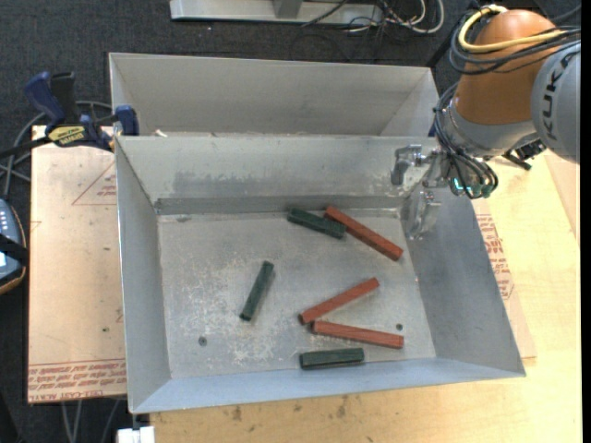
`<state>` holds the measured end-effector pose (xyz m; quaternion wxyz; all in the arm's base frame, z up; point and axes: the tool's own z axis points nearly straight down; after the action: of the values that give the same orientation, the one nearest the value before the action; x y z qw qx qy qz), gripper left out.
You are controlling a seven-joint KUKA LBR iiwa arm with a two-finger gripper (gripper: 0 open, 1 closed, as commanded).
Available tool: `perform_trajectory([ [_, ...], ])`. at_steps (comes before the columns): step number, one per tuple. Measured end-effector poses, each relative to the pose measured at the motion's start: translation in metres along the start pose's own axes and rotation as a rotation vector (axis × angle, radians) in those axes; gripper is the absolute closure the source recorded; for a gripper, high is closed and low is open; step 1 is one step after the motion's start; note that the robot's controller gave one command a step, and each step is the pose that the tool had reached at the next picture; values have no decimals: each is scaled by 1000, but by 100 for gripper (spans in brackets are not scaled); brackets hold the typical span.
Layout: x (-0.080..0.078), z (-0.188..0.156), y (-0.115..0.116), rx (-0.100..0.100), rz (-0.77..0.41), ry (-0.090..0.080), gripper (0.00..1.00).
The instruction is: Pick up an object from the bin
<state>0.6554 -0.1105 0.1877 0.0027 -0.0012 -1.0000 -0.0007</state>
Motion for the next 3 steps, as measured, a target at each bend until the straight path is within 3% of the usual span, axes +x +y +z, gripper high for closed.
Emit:
perform_trajectory([
  [1, 11, 121, 4, -1, 214, -2, 0],
  [2, 17, 86, 17, -1, 248, -9, 0],
  [3, 20, 88, 2, 0, 267, -8, 0],
])
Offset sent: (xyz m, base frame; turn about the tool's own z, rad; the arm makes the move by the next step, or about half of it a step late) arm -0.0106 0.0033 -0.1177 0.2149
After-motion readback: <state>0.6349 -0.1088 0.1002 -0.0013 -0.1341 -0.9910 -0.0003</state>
